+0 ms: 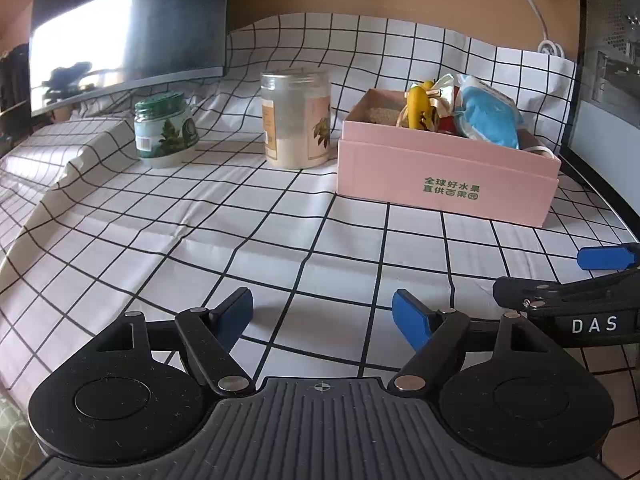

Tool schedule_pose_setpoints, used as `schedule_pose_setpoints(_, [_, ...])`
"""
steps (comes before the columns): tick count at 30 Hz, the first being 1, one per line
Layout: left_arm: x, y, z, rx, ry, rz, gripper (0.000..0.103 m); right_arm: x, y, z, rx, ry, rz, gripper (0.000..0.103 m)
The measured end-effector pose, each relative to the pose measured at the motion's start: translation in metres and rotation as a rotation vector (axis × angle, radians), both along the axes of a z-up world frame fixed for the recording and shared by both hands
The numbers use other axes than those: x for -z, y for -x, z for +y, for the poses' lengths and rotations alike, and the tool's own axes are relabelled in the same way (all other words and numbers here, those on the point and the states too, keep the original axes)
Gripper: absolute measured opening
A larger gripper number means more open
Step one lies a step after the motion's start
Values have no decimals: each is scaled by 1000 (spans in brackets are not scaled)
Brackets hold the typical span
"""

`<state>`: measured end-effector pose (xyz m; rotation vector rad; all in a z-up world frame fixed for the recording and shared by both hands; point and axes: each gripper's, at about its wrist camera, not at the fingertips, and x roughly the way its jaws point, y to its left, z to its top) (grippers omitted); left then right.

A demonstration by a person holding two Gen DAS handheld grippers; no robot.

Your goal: Organize soft objects

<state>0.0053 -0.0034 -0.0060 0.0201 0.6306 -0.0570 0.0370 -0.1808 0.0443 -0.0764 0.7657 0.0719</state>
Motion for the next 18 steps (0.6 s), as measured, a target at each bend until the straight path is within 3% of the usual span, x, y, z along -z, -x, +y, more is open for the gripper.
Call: schedule_pose_setpoints(18, [0, 0, 0, 0, 1, -6, 82, 0, -1, 0, -5, 1, -1, 103])
